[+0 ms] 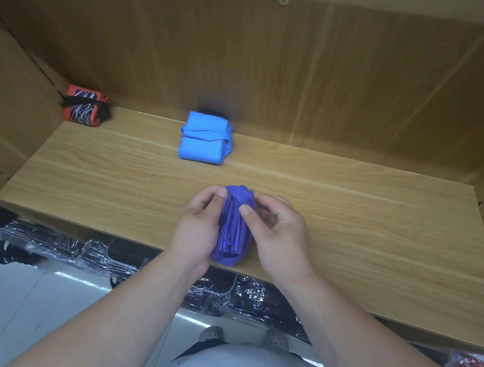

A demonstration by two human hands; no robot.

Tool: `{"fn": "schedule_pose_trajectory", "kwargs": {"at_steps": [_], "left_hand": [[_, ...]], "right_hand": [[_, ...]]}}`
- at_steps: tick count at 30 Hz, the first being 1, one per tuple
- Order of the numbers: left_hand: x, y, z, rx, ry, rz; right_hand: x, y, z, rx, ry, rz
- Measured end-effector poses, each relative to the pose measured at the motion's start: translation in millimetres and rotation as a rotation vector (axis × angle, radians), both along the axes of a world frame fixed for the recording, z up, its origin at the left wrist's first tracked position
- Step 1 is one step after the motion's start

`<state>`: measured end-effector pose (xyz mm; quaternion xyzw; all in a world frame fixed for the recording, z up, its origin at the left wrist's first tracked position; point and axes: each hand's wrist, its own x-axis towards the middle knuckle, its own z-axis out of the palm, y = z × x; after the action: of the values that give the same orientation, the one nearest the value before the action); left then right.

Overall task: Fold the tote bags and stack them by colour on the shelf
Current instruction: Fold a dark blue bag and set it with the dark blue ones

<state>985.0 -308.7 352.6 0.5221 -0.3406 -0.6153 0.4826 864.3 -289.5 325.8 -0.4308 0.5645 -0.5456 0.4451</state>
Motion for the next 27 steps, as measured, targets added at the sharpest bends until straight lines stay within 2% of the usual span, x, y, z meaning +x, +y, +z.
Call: {"fn": "schedule_pose_trajectory", "kwargs": {"at_steps": [4,8,10,17,22,27], "left_hand": [[-4,-1,7,0.025,-0.017,-0.046],[-10,3,13,-0.01,-0.013,0.007],[-13,6,14,-0.035,0.008,0.076],[-30,3,36,-0.118,0.098,0.158],[-43,1,42,-0.154,0.13,0.131],[-56,9,36,-0.217,0.022,0.182]], "right_hand": [[0,-1,9,-0.039,0.086,-0.074],[1,0,21,-0.146,0.348,-0.144],[1,-1,27,-0.172,0.399,-0.148],[-6,-8,58,-0.287,0.393,-0.133],[-23,-12,69,-0.196,0.241,-0.145],[-26,-7,63,-0.109,0.088,-0.178]]}}
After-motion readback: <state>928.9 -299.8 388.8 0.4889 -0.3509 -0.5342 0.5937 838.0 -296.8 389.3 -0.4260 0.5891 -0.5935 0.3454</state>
